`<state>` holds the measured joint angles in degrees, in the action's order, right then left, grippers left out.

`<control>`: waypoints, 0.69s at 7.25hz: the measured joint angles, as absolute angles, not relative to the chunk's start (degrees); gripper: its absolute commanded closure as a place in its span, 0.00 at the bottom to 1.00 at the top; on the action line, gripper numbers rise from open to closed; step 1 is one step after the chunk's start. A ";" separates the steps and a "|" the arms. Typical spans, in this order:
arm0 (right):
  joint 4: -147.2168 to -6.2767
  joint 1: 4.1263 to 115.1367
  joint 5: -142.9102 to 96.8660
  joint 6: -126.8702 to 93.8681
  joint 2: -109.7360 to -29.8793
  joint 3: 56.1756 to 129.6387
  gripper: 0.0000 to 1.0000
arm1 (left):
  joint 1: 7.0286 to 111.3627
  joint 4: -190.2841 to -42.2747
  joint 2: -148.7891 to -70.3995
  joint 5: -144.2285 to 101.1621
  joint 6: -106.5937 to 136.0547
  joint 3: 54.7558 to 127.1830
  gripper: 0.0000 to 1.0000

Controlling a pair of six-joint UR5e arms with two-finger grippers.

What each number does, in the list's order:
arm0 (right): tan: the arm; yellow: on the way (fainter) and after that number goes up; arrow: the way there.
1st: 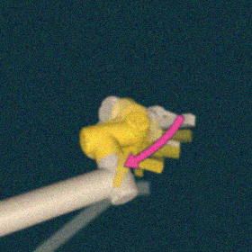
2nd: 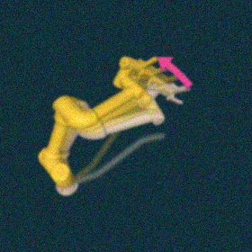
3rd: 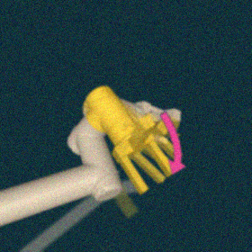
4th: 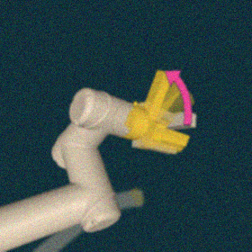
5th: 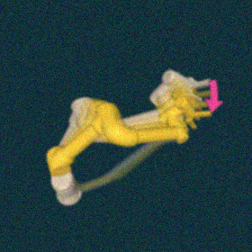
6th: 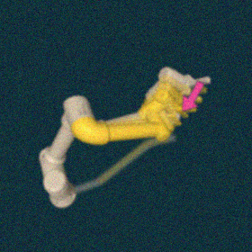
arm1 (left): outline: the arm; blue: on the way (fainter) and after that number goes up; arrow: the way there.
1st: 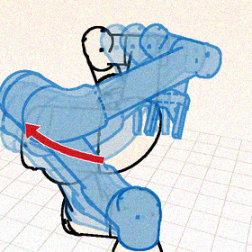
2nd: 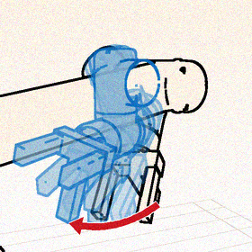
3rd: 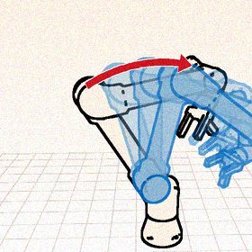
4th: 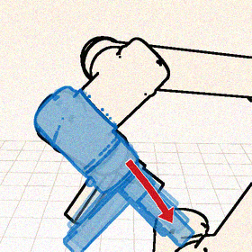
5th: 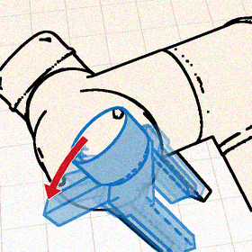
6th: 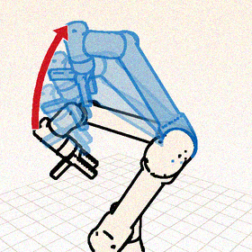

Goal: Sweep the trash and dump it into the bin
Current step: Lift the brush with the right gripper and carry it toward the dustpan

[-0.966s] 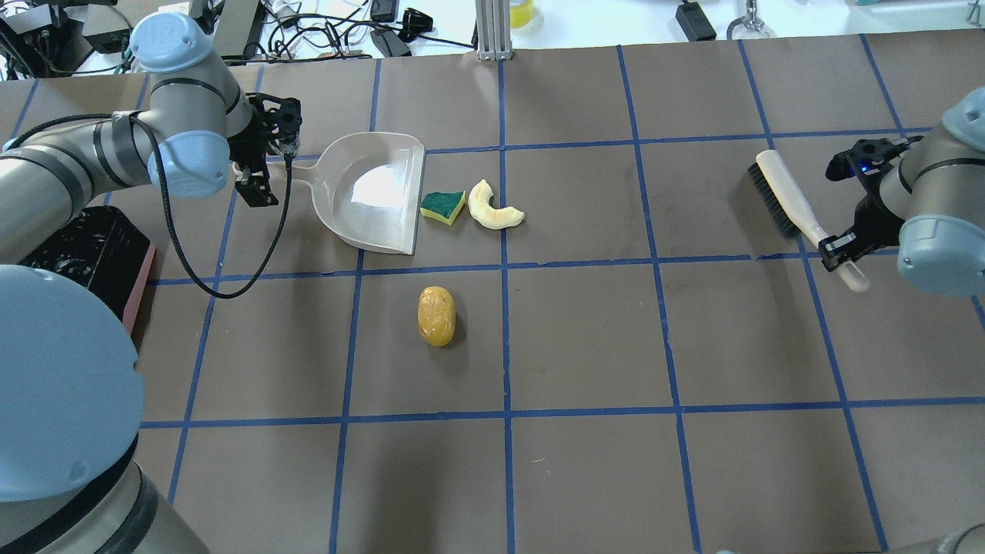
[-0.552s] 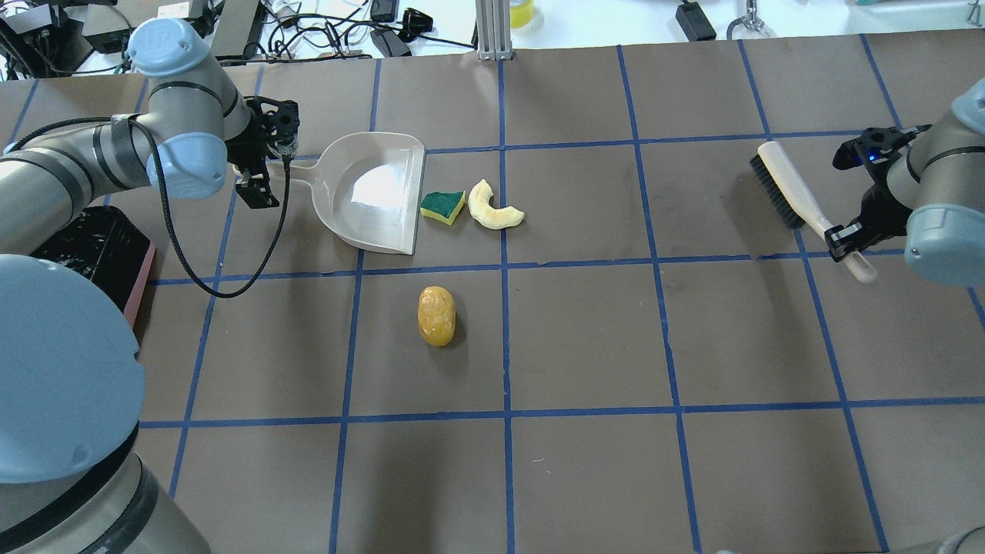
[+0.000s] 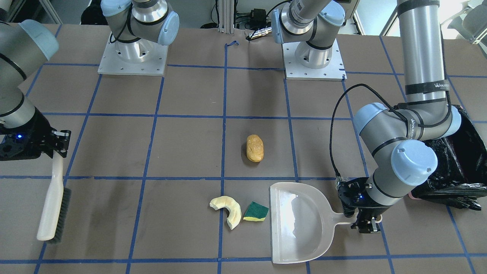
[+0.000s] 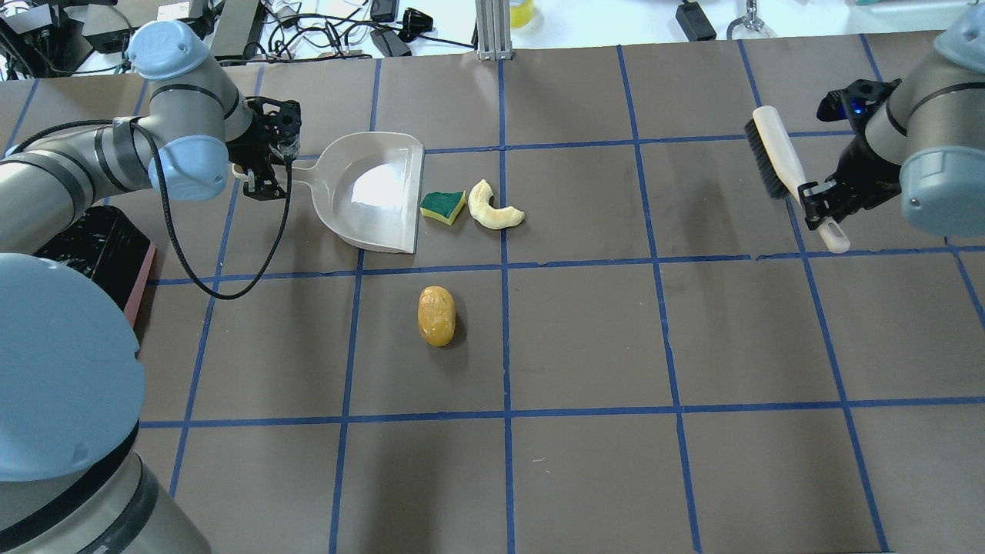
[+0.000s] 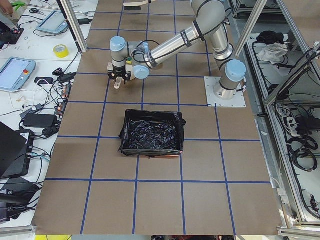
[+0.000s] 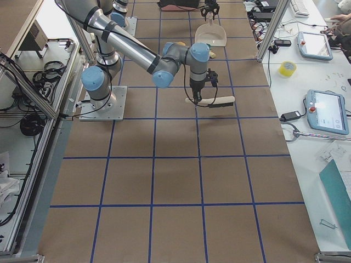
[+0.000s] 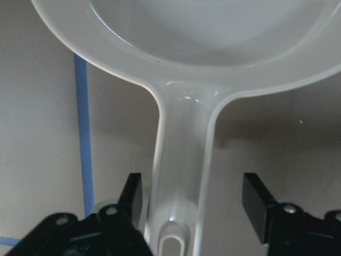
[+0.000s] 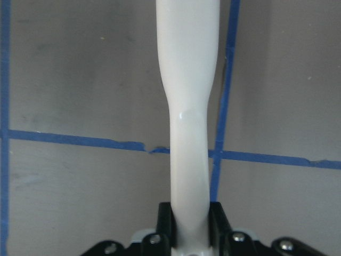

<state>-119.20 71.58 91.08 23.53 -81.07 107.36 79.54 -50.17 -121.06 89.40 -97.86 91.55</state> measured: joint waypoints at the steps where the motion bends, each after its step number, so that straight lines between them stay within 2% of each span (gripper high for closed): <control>1: -117.65 75.31 90.02 17.45 -81.72 106.78 1.00 | 79.54 -50.01 -121.03 89.41 -97.89 91.59 0.78; 5: -115.94 90.51 85.08 -6.19 -83.92 106.15 1.00 | 79.54 -49.92 -120.74 89.55 -98.95 91.88 0.94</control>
<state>-115.94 90.51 85.08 -6.19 -83.92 106.15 79.54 -49.92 -120.74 89.55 -98.95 91.88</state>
